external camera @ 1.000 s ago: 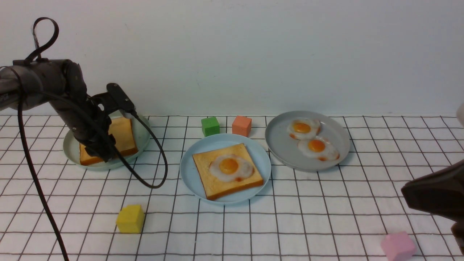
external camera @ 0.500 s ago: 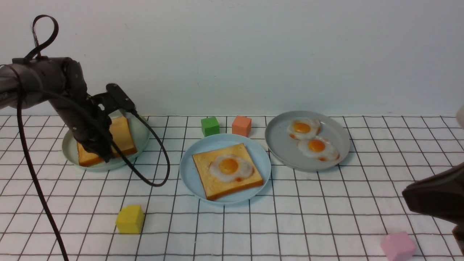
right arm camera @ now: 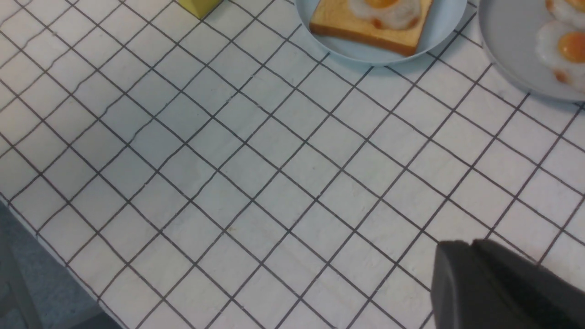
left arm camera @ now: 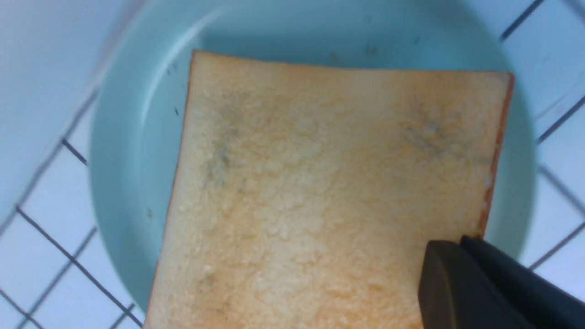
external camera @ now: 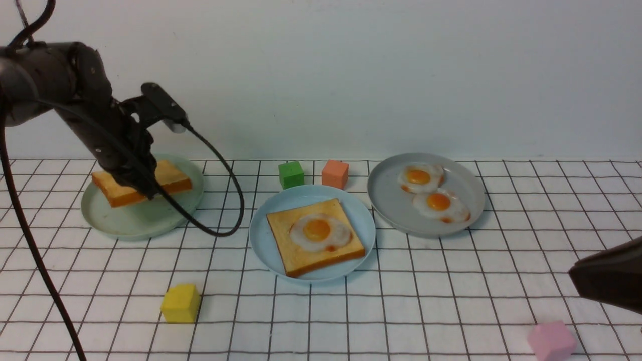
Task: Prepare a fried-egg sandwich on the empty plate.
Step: Use the left arm to place a slice of bread on the fried egg in the middle
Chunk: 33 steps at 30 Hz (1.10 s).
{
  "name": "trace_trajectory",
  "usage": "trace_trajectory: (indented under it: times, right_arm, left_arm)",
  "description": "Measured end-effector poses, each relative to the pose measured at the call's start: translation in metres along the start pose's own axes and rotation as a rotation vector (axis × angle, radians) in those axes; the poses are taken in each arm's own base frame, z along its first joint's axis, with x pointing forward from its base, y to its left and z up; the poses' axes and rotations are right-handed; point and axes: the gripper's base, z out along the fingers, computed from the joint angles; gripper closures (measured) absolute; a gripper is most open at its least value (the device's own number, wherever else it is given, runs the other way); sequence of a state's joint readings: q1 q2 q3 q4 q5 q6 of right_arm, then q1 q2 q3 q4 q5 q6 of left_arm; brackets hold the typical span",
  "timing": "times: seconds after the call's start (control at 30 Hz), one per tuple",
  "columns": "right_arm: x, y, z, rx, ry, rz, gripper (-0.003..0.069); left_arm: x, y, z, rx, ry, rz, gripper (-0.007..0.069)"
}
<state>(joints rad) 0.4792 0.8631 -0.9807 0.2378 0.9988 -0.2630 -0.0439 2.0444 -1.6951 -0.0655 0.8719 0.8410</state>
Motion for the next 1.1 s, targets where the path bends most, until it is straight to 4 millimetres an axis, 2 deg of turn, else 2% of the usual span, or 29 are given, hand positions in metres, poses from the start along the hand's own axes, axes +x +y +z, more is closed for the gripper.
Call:
trace_trajectory:
  times: [0.1,0.23,0.37,0.5,0.53,0.6,0.63,0.67,0.8,0.97,1.1]
  right_arm:
    - [0.003,-0.001,-0.008,0.037,-0.019,-0.006,0.0601]
    - [0.007,-0.002,-0.02,0.084,-0.052,-0.008,0.0596]
    - [0.014,-0.003,-0.037,0.148,-0.1,0.002,0.0595]
    - [0.02,-0.005,-0.05,0.204,-0.128,0.028,0.0594]
    - [0.025,-0.006,-0.057,0.234,-0.14,0.05,0.0593]
    - [0.03,-0.006,-0.064,0.256,-0.15,0.071,0.0592]
    - [0.03,-0.005,-0.065,0.256,-0.151,0.073,0.0592]
    - [0.033,-0.005,-0.069,0.263,-0.161,0.079,0.0592]
    - [0.04,-0.002,-0.079,0.272,-0.194,0.085,0.059]
    - [0.044,-0.001,-0.085,0.273,-0.209,0.085,0.0586]
    - [0.045,-0.001,-0.085,0.273,-0.203,0.085,0.0584]
  left_arm:
    - [-0.015,-0.01,-0.02,-0.021,-0.041,0.026,0.0637]
    - [-0.02,-0.013,-0.032,-0.051,-0.039,0.019,0.0637]
    - [-0.028,-0.02,-0.053,-0.069,-0.074,-0.024,0.0637]
    - [-0.054,-0.05,-0.066,-0.013,-0.157,0.0,0.0637]
    - [-0.072,-0.076,-0.068,0.043,-0.198,0.023,0.0637]
    - [-0.09,-0.105,-0.063,0.102,-0.22,0.041,0.0637]
    - [-0.092,-0.108,-0.062,0.107,-0.221,0.042,0.0637]
    - [-0.103,-0.13,-0.054,0.141,-0.219,0.059,0.0637]
    - [-0.117,-0.167,-0.03,0.177,-0.184,0.121,0.0637]
    - [-0.121,-0.189,-0.009,0.201,-0.149,0.166,0.0637]
    - [-0.122,-0.192,-0.001,0.2,-0.141,0.175,0.0637]
